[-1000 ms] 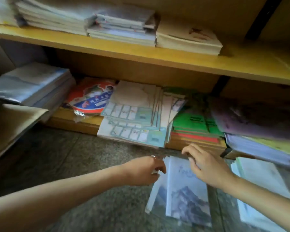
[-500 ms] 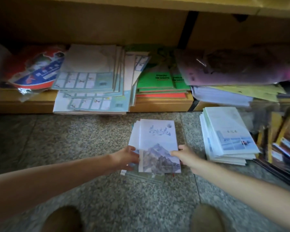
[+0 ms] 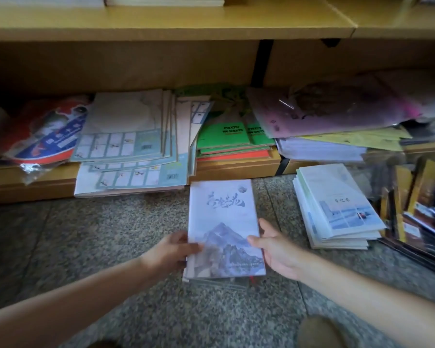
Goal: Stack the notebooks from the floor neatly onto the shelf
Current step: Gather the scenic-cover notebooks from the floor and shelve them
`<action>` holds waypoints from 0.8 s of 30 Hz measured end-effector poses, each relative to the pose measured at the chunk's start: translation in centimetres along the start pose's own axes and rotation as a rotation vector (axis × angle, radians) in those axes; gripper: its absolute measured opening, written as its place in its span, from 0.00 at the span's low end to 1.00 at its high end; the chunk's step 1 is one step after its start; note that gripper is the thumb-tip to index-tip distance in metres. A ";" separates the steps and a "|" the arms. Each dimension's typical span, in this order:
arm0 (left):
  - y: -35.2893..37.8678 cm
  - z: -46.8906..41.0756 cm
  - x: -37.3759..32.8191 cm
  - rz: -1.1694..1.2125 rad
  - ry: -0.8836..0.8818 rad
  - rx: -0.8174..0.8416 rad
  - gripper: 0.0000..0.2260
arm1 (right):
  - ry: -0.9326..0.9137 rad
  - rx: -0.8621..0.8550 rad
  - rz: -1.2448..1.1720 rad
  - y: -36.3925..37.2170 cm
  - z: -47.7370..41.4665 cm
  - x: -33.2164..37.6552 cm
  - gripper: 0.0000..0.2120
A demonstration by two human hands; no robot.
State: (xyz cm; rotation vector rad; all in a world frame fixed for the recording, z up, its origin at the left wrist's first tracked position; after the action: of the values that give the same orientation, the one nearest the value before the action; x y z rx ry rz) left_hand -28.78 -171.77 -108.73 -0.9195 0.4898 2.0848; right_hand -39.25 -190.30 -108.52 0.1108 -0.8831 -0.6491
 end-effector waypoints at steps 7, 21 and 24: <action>-2.6 1.6 -0.9 0.228 0.053 -0.232 0.08 | -0.024 -0.031 0.306 1.8 -0.5 -0.6 0.15; -6.1 3.6 3.6 0.150 0.005 -0.554 0.10 | 0.023 -0.463 0.526 -0.4 -4.8 -2.8 0.29; -6.2 3.4 3.6 0.160 0.024 -0.543 0.11 | 0.003 -0.519 0.489 -0.5 -5.0 -2.7 0.34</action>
State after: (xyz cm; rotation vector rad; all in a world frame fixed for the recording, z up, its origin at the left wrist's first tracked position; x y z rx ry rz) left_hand -26.96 -164.07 -109.37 -1.2442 -0.0044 2.4070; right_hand -36.99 -190.00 -113.69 -0.5556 -0.6781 -0.3980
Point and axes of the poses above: each hand's wrist, its own z-axis away from the middle knuckle, its own y-axis out of the palm, x = y × z, the point moved 3 cm from there along -z, towards the middle knuckle, and after that the axes turned 9 degrees about -z, right-handed, at the moved point
